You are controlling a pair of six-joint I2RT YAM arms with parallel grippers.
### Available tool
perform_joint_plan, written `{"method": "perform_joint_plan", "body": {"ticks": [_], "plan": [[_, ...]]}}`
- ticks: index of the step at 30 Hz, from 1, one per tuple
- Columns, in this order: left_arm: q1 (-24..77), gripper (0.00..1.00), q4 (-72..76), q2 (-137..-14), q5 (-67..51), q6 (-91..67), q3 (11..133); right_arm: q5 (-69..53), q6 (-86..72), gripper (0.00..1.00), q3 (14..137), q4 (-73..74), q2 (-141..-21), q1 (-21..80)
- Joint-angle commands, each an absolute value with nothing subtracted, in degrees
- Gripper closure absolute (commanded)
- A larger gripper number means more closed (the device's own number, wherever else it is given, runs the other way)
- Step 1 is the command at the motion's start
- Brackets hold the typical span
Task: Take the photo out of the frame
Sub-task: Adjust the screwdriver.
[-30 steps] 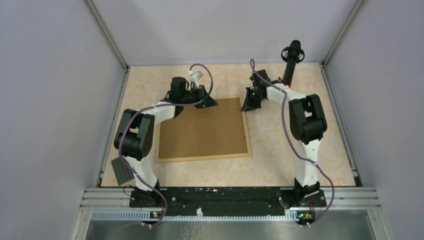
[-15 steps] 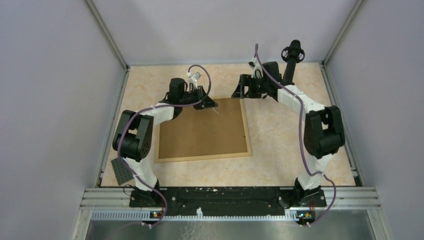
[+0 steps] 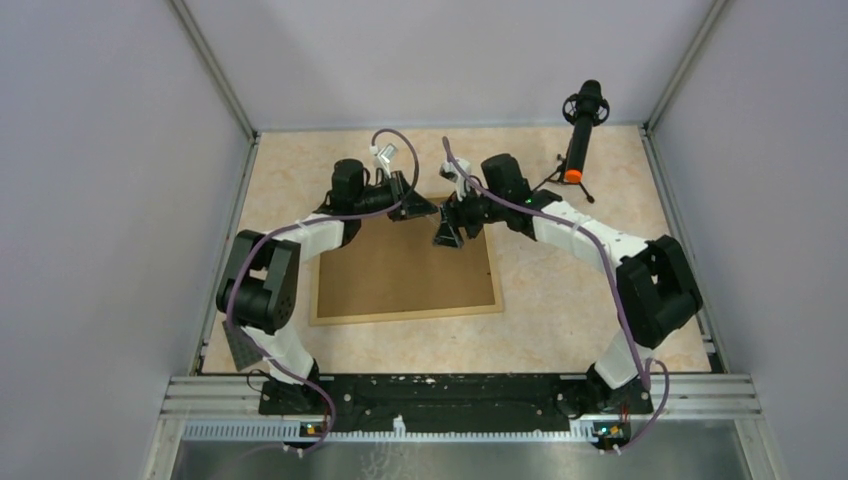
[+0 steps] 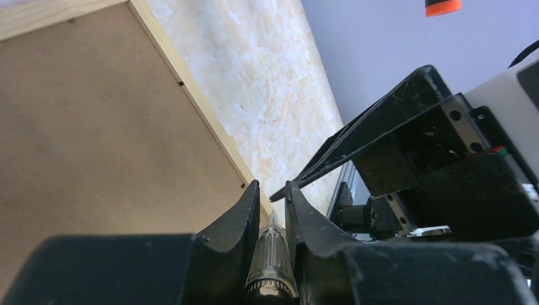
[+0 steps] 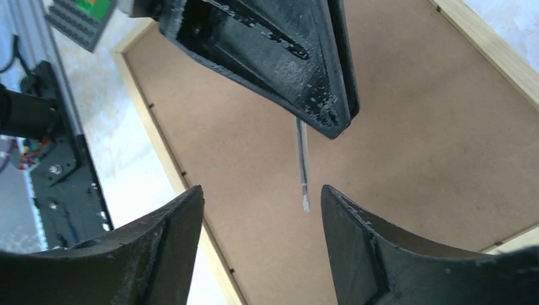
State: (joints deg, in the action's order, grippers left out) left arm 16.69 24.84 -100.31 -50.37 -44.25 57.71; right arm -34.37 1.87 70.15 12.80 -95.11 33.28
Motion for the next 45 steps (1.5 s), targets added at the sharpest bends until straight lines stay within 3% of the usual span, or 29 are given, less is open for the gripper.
{"method": "perform_joint_plan", "body": {"ticks": [1,6,10,15,18,32,34,37,38,40,41,43,45], "plan": [[17.43,1.00,29.79,-96.81,-53.40,-46.80,56.49,-29.56,6.02,0.37,71.97,10.56,-96.68,34.48],[17.96,1.00,30.08,-95.16,-54.22,-46.94,55.13,-27.06,7.22,0.56,73.62,10.92,-98.24,35.40],[18.11,0.98,29.37,-94.15,-55.08,-45.96,54.46,-27.49,9.28,1.00,74.25,12.66,-98.43,35.42],[17.76,0.56,11.89,-93.70,-59.13,-30.35,59.59,-29.80,13.40,1.00,72.00,14.01,-95.17,35.42],[17.75,0.48,2.02,-94.24,-61.95,-21.28,62.31,-31.17,15.56,1.00,70.67,15.00,-93.96,35.42],[18.65,0.54,3.99,-96.78,-63.55,-22.32,62.23,-38.41,22.47,1.00,71.04,20.21,-94.00,36.31],[18.95,0.63,3.95,-97.42,-63.70,-22.21,62.06,-38.41,21.93,1.00,70.98,19.97,-93.89,36.39],[19.16,0.88,3.88,-98.50,-63.75,-22.92,61.78,-37.88,21.75,1.00,70.84,19.54,-94.03,36.45],[19.04,1.00,4.60,-98.46,-63.65,-23.73,61.34,-37.01,21.24,0.93,70.95,19.58,-94.04,36.46],[18.12,1.00,5.98,-97.80,-62.85,-25.67,60.38,-34.07,19.94,0.53,71.03,20.93,-94.00,36.37],[17.24,1.00,6.18,-97.48,-62.39,-25.75,60.01,-32.92,20.04,0.42,70.25,22.24,-93.48,36.33],[15.00,1.00,3.76,-97.14,-60.60,-23.05,60.40,-32.23,20.35,0.29,65.22,22.12,-90.75,36.52],[12.14,1.00,1.92,-97.33,-58.07,-21.45,60.99,-29.98,20.16,0.24,59.54,18.70,-87.26,37.74]]}}
